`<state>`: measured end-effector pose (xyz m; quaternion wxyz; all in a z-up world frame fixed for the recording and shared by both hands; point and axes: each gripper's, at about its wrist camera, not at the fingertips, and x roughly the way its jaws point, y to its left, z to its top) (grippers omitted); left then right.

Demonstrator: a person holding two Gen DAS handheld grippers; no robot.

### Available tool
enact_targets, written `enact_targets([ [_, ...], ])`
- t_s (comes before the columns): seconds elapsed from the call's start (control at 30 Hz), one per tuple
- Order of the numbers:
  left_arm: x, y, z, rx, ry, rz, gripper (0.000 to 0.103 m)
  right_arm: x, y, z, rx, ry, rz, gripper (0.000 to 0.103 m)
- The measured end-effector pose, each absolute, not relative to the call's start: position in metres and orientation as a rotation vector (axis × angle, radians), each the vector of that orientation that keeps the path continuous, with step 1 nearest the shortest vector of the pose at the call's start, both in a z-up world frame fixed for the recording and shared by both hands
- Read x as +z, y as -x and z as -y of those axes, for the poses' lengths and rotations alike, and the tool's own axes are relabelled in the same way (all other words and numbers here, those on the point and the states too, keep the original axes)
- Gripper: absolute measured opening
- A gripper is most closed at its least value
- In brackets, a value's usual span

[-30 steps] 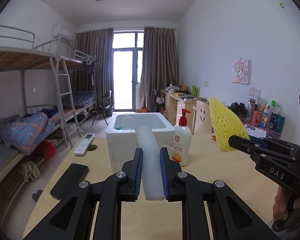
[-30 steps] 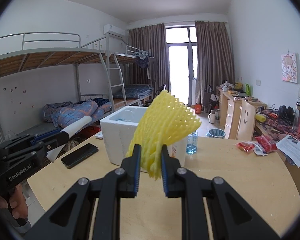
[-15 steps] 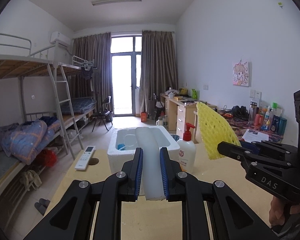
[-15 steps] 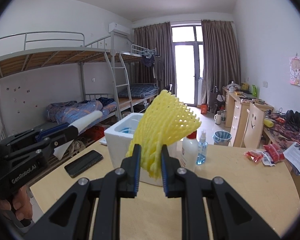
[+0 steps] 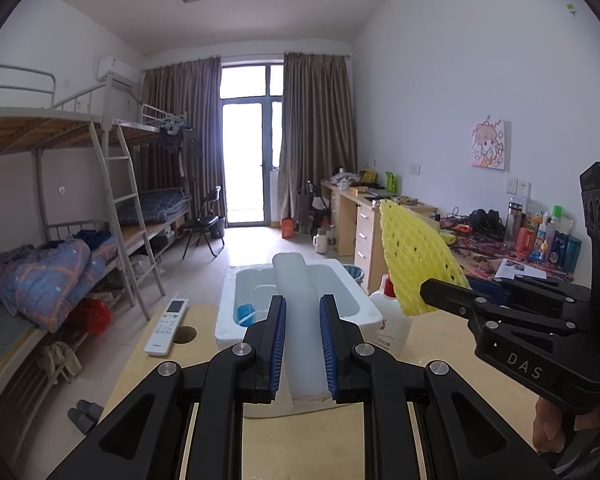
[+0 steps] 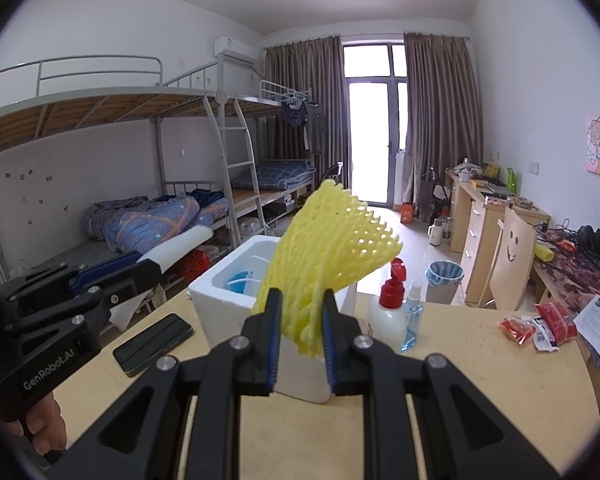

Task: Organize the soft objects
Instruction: 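Carry the foam strip and the mesh sleeve over the white foam box with both tools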

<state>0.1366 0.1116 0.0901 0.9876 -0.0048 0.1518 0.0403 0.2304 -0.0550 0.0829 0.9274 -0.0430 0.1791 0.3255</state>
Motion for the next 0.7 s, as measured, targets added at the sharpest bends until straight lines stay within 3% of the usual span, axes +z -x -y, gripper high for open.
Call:
enact_targets([
  [0.7,0.080,-0.214,-0.139,0.113,-0.004,-0.377,0.019,0.077,-0.290,0.012,0.684,0.132,-0.404,0.022],
])
